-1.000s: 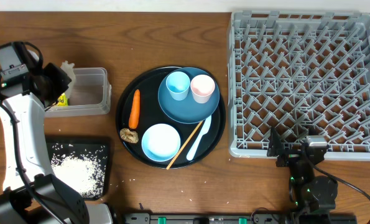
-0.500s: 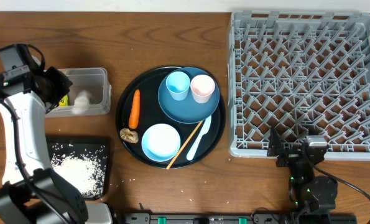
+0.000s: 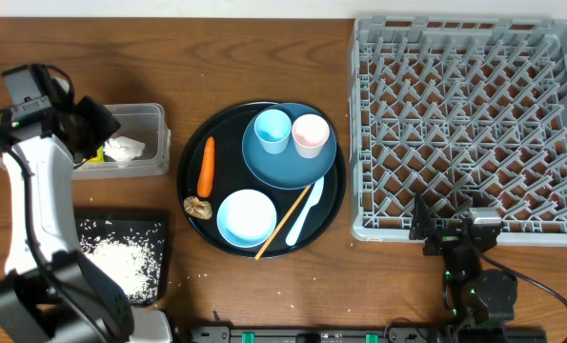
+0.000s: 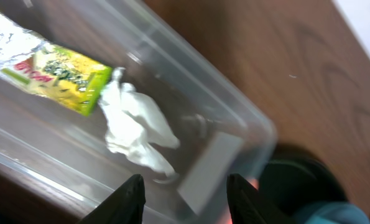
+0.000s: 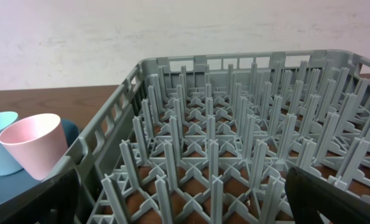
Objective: Sort waste into correct bins and load items into the dishwasher rack
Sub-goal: 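Reach the left gripper to the orange carrot and grasp it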
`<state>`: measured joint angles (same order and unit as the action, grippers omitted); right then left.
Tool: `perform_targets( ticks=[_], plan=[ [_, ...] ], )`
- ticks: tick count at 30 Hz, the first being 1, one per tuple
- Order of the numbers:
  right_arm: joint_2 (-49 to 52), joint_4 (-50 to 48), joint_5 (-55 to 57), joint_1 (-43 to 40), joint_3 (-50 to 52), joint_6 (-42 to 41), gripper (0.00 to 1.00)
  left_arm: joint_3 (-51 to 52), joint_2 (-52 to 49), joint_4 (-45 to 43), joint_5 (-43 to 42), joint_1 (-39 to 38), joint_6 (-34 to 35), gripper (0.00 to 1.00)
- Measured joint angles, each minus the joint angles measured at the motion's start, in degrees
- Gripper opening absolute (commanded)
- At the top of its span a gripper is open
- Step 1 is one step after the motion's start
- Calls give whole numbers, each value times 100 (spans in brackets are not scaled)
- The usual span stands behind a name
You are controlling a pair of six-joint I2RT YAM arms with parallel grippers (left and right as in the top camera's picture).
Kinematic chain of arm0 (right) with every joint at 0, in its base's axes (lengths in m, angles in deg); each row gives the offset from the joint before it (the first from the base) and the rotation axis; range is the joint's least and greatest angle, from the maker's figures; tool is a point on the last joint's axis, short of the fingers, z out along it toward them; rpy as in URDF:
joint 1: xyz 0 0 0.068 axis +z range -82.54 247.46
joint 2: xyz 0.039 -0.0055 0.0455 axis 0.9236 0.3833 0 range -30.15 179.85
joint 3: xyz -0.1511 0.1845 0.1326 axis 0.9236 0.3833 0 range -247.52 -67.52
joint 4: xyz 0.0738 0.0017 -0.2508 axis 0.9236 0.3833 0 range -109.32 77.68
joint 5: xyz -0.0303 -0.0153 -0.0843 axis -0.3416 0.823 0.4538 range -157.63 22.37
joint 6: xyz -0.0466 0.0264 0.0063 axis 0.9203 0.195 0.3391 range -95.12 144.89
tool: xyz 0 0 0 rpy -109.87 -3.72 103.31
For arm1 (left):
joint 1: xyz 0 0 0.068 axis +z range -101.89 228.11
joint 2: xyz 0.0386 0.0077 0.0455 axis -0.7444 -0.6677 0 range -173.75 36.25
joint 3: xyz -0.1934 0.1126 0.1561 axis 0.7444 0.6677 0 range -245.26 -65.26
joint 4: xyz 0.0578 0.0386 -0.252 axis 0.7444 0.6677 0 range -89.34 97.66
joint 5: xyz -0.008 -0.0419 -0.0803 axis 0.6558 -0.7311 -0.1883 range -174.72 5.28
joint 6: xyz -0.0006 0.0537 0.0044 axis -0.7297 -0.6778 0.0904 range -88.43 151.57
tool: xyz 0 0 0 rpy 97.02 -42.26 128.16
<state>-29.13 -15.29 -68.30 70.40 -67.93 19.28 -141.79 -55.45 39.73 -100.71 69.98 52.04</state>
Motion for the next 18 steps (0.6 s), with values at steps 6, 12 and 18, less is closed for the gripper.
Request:
perform_targets(
  ticks=[6,12,18],
  plan=[
    [0,0,0,-2,0,0,99,-68,789,389,-55,-815,-151,50],
    [0,-2,0,0,0,0,99,-125,824,610,153,-1928,-476,67],
    [0,-2,0,0,0,0,99,-122,278,1082,745,-2522,-555,68]
  ],
)
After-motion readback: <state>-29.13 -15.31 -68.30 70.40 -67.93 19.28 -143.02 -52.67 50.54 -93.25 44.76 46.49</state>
